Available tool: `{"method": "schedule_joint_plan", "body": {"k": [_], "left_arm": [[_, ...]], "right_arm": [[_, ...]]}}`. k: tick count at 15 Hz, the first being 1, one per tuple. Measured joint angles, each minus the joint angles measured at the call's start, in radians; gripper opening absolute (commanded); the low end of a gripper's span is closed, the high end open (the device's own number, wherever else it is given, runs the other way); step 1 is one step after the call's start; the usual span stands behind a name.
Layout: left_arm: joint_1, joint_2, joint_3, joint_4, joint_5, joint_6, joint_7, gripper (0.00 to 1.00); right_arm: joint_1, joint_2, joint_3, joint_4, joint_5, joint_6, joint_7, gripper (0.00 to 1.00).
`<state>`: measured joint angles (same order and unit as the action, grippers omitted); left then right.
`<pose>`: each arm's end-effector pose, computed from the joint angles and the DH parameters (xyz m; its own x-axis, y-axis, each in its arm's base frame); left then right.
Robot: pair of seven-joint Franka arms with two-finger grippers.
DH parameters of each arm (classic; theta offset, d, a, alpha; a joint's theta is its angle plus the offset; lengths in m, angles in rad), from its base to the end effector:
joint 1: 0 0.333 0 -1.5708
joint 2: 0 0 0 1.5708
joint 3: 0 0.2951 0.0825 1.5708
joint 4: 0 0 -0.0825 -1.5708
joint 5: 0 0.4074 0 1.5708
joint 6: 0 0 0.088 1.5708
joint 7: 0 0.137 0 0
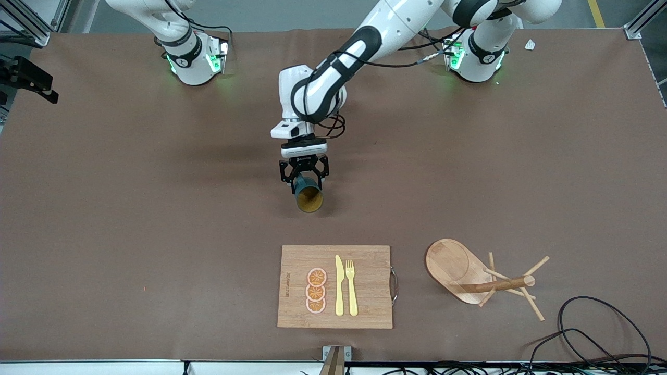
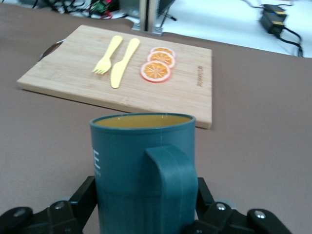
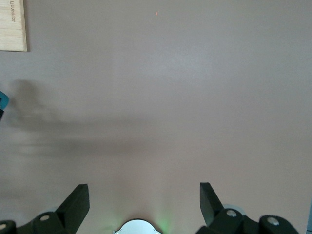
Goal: Transfer cup from left to right arm and place
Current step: 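Lower the teal mug onto the table center and open the left gripper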
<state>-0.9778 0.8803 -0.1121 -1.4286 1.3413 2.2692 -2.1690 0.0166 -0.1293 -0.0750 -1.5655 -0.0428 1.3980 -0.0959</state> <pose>0.3969 -0.6313 0.1305 0.6106 0.1611 0.7754 0.1265 -0.9864 0.1054 0.5178 -0.0393 0.6323 0.9987 0.0311 -0.0414 0.0323 -0.9991 0.0289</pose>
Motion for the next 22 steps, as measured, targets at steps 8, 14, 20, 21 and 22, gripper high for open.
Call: {"method": "schedule_joint_plan", "body": {"k": [8,14,20,21,22], "left_arm": [[-0.149,0.139,0.0,0.0,0.378,-0.303,-0.273,0.47],[-0.175,0.188,0.002,0.003,0.478,-0.386,-0.39,1.0],[-0.185,0.184,-0.058,0.022,0.356,-0.409,-0.391,1.0],[-0.191,0.181,-0.076,0.024,0.334,-0.418,-0.391,1.0],[-0.196,0.177,-0.095,0.027,0.306,-0.431,-0.391,1.0]], "right_arm": [[0.0,0.014,0.001,-0.001,0.019,0.019,-0.001,1.0],[-0.001,0.088,0.001,-0.006,0.021,0.034,0.0,1.0],[0.074,0.095,0.015,-0.059,0.055,0.054,0.239,1.0],[0.104,0.095,0.017,-0.07,0.063,0.062,0.305,1.0],[0.134,0.095,0.018,-0.087,0.072,0.084,0.375,1.0]]}}
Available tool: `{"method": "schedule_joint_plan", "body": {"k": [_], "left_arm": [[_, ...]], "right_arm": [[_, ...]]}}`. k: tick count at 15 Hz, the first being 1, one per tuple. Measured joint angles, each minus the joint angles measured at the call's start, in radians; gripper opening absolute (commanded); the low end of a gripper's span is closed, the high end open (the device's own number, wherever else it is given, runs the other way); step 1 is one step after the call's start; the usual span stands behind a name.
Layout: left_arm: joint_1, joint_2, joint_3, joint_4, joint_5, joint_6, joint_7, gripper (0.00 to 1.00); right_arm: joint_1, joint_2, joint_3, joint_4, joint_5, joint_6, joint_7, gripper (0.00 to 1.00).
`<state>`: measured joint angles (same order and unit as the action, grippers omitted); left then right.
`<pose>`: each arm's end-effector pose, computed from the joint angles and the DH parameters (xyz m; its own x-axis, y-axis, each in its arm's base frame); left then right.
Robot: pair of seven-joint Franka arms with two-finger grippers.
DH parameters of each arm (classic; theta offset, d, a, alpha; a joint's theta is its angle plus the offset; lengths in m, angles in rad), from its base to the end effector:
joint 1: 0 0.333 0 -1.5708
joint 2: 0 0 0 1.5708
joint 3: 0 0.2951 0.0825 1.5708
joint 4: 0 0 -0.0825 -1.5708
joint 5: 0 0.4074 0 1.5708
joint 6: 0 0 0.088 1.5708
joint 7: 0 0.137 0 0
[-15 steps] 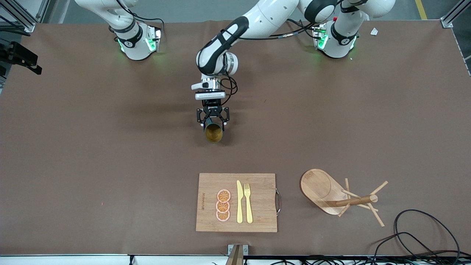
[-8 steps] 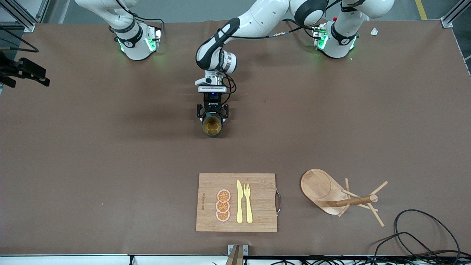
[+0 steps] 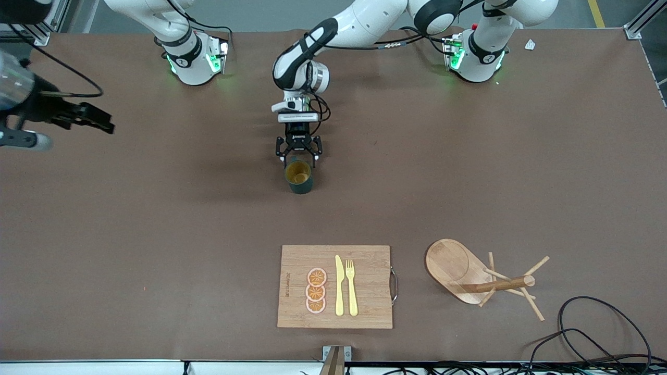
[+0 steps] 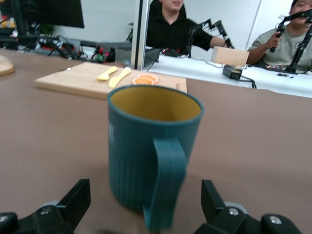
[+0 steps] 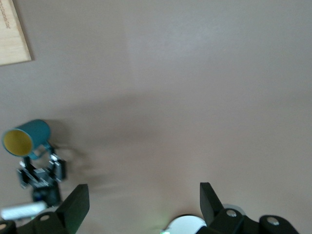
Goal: Transfer cup from left to right arm and place
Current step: 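Lower the teal mug onto the table center and open the left gripper, then lower the right gripper onto the mug while the left gripper withdraws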
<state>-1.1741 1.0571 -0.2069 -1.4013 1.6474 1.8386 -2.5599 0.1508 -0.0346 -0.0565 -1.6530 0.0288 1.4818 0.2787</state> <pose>0.2595 -0.6572 0.0451 0.3128 0.1780 0.9330 0.1046 -0.9828 0.1524 0.5488 0.0557 0.5461 0.9735 -0.1814 -0.1394 -0.1821 -0.9833 0.0079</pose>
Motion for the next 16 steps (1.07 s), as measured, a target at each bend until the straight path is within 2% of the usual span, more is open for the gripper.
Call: {"method": "schedule_joint_plan", "body": {"k": [6,9,12,16], "left_arm": [[-0.011,-0.105,-0.086,0.013,-0.289,-0.061,0.075,1.0],[-0.011,-0.192,-0.106,0.015,-0.439,-0.119,0.105,1.0],[0.0,-0.293,-0.106,0.015,-0.631,-0.138,0.136,1.0],[0.088,-0.428,-0.104,-0.008,-0.817,-0.161,0.263,1.0]], "right_arm": [[0.157,0.004,0.005,-0.159,0.014,0.245,0.344,1.0],[0.19,0.023,0.005,-0.217,0.014,0.345,0.381,1.0],[0.21,0.061,0.004,-0.227,0.016,0.384,0.381,1.0],[0.262,0.1,0.004,-0.228,0.017,0.433,0.382,1.0]]}}
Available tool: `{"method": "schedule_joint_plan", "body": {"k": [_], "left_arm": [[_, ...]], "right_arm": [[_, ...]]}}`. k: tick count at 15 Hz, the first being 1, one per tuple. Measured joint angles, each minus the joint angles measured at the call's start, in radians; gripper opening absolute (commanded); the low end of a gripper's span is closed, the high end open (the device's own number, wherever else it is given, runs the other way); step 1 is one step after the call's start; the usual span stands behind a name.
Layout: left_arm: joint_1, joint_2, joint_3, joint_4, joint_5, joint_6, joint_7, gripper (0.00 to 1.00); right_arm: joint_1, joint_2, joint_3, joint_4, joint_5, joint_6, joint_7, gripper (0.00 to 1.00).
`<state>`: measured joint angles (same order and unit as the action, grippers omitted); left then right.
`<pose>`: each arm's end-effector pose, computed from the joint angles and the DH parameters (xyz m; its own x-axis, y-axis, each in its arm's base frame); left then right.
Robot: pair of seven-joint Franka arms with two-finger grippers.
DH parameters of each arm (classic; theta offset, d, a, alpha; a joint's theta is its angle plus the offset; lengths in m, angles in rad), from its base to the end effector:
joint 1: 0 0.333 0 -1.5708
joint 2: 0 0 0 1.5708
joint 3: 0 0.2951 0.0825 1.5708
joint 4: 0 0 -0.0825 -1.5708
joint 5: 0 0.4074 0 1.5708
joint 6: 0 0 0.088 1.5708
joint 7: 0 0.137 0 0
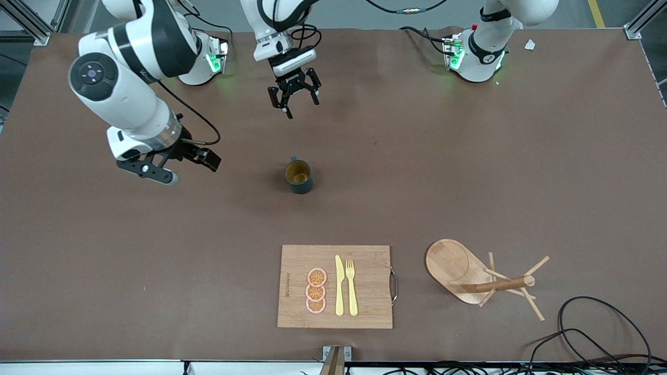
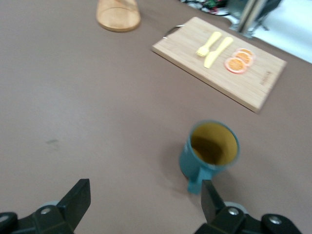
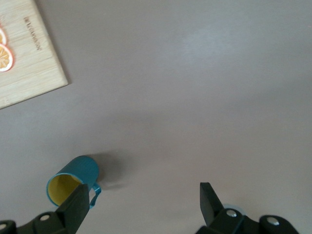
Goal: Transfer cup from left to right arm and place
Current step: 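Lower the right gripper onto the mug while the left gripper withdraws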
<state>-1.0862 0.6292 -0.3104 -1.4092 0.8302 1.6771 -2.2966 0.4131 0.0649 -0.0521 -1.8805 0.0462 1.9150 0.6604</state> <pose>0.2440 -0.6561 0.2903 0.5757 0.5246 0.6272 0.6098 -0.7865 0.0981 0.5546 0.2146 0.4104 0.9496 -0.3097 -0.0485 -0.3106 -0.9504 -0.0125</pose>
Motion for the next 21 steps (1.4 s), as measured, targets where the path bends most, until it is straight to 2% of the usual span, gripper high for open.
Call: {"method": "schedule_joint_plan", "body": {"k": [5,10,17,21], "left_arm": [[0.223,-0.162,0.001,-0.048,-0.158,-0.018,0.285,1.0],[0.466,-0.279,0.002,-0.058,-0.311,-0.02,0.637,1.0],[0.806,-0.311,0.003,-0.028,-0.431,-0.016,1.094,1.0],[0.932,-0.311,0.002,-0.005,-0.46,-0.015,1.316,1.0]], "right_arm": [[0.057,0.039,0.0,-0.001,0.004,0.051,0.0,1.0],[0.114,0.109,0.001,-0.002,0.018,0.108,-0.001,1.0],[0.189,0.213,0.001,-0.003,0.029,0.201,-0.001,0.99],[0.226,0.236,0.001,-0.043,0.029,0.284,-0.001,0.92]]}}
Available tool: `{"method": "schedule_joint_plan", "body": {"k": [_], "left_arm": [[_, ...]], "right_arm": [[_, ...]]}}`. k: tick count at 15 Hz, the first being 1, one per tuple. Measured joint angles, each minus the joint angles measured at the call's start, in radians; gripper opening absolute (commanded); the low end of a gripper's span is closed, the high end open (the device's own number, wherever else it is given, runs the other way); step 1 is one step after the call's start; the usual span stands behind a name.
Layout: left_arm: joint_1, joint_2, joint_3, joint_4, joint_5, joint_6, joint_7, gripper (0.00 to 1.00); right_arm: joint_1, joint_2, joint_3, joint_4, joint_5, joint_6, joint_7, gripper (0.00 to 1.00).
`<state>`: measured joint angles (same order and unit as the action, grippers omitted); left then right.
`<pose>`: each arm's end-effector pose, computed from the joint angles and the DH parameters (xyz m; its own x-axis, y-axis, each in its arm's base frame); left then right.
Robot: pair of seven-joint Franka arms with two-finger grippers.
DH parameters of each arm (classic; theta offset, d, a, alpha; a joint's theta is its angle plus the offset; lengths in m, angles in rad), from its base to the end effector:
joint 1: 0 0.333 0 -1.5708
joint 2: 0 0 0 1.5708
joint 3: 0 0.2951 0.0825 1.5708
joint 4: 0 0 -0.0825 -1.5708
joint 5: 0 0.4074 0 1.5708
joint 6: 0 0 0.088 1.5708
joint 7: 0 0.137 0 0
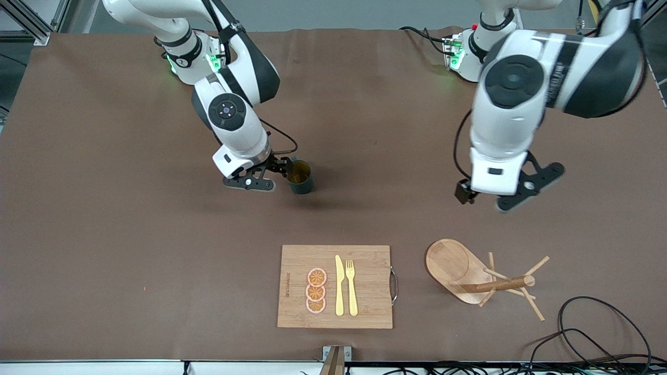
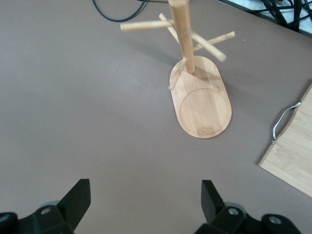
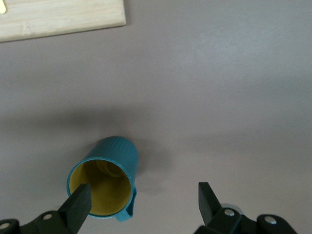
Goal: Transfer cup from left to right arm and place
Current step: 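Lower the right gripper onto the mug while the left gripper withdraws, then close the right gripper on the teal mug's rim and lift it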
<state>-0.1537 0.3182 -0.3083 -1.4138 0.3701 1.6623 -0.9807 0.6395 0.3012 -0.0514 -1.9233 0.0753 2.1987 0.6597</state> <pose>0.6244 -0.2330 0.4736 0.8767 0.4420 0.1900 0.4751 -0.8575 -0.1974 0.5168 0.3505 0.2692 0.9924 -0.1137 -0.0479 -0.1147 -0.9932 -0.0192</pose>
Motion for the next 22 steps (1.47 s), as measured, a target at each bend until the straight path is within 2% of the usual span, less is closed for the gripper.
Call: {"method": "schedule_joint_plan", "body": {"k": [3,6,8,13,15,18,19,22], "left_arm": [[0.068,-0.001,-0.001,0.019,-0.019,0.0,0.122,1.0],[0.131,-0.011,-0.003,0.032,-0.052,0.0,0.241,1.0],[0.172,-0.034,0.0,0.034,-0.116,0.0,0.338,1.0],[0.22,-0.135,0.061,0.017,-0.259,-0.048,0.591,1.0],[0.22,-0.182,0.095,-0.009,-0.31,-0.076,0.651,1.0],[0.221,-0.245,0.154,-0.05,-0.365,-0.126,0.752,1.0],[0.221,-0.266,0.163,-0.067,-0.369,-0.135,0.774,1.0],[0.195,-0.337,0.163,-0.122,-0.372,-0.176,0.788,1.0]], "right_arm": [[0.024,0.001,0.0,-0.074,0.0,0.093,-0.002,0.81],[0.042,0.014,0.0,-0.1,0.0,0.147,-0.002,0.71],[0.044,0.036,0.0,-0.103,-0.001,0.191,-0.003,0.7],[0.055,0.089,0.0,-0.104,-0.021,0.273,-0.007,0.47],[0.063,0.094,0.0,-0.103,-0.035,0.275,-0.007,0.35],[0.072,0.103,0.0,-0.104,-0.083,0.275,-0.029,0.04],[0.073,0.105,0.0,-0.104,-0.102,0.275,-0.045,0.01],[0.074,0.104,-0.001,-0.1,-0.117,0.277,-0.126,0.0]]}}
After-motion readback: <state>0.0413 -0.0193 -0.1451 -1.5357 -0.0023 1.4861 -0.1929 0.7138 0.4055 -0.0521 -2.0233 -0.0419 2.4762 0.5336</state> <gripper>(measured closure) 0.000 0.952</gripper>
